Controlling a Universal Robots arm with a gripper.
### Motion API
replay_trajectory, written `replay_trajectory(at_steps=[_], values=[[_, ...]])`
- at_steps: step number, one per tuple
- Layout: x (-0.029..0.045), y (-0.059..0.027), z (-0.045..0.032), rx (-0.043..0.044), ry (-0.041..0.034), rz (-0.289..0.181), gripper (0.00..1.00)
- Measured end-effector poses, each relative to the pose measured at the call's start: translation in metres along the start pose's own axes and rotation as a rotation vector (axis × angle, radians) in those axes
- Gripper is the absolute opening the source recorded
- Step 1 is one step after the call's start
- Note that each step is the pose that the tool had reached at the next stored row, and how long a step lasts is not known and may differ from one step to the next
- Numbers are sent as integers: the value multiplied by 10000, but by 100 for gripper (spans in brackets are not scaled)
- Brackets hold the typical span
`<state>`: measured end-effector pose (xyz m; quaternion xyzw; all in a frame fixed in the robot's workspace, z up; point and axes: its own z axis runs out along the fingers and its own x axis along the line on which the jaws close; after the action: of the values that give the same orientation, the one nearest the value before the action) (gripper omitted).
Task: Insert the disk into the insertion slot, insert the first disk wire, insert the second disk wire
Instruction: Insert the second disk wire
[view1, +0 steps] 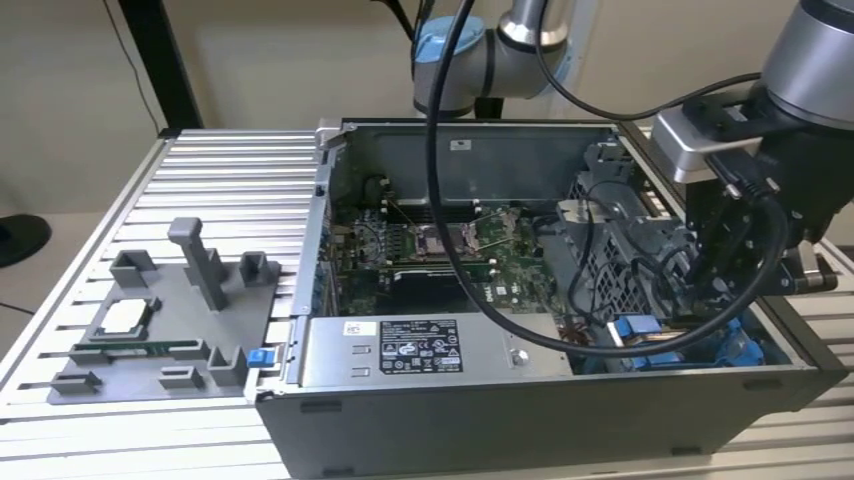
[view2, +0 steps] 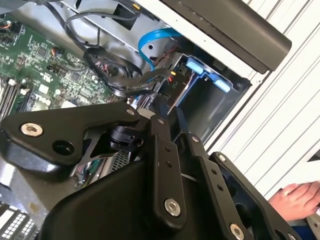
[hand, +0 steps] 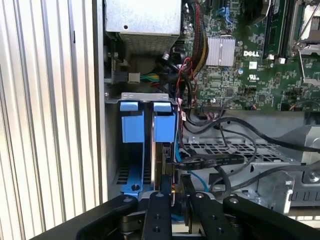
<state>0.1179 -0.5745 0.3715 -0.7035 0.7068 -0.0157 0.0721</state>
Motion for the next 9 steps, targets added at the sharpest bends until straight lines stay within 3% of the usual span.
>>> replay_trajectory(at_steps=[3,9], values=[[-1,-13,-7,-134,2,11,100],[-1,-31,-7,-283,1,23,100]])
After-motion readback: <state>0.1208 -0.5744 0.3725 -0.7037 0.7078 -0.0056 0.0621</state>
